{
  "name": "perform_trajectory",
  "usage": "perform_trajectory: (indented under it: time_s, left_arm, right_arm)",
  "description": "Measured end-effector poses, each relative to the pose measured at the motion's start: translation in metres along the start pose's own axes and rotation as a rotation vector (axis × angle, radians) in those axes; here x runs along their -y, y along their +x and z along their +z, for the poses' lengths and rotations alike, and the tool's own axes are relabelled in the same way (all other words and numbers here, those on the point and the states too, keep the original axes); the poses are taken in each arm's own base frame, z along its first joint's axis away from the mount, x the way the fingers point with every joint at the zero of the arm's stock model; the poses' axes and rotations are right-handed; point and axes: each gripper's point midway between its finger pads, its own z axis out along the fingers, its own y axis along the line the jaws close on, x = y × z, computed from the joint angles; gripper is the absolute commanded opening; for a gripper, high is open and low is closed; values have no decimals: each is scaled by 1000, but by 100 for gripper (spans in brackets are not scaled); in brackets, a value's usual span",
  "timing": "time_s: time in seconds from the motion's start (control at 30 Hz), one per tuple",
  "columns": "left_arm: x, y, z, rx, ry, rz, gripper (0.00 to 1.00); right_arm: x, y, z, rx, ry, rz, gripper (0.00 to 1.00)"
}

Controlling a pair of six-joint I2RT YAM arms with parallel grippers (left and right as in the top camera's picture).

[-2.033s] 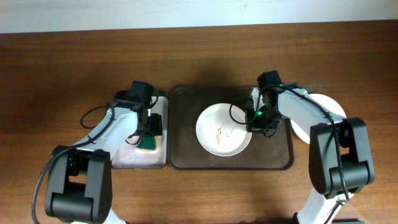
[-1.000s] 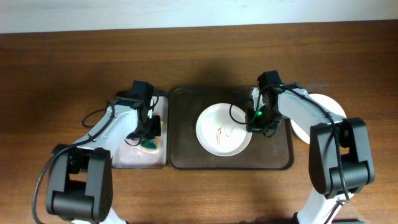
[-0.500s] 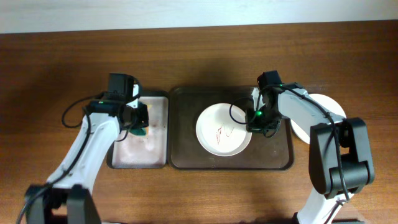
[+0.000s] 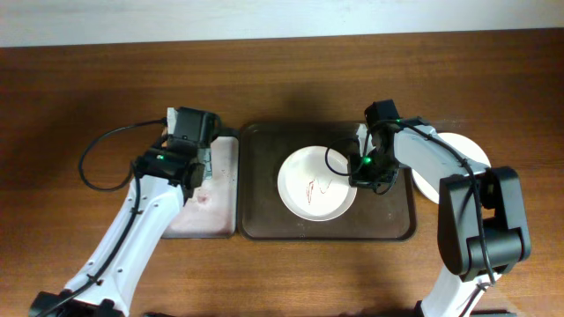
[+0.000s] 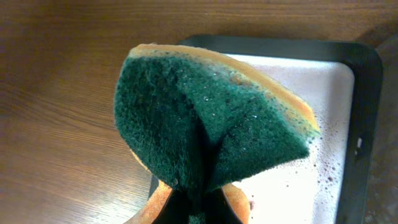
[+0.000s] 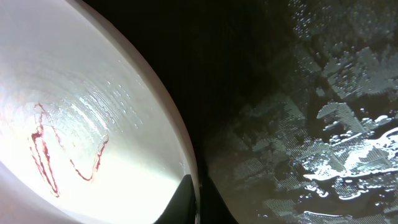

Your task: Clean dirty plates on tray and stack at the side

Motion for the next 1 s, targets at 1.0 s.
perform_trajectory:
  time_s: [1.0]
  left_arm:
    - [46,32,25,-127,194,-6,0]
  right_arm:
    - [0,0,0,0,0,1,4]
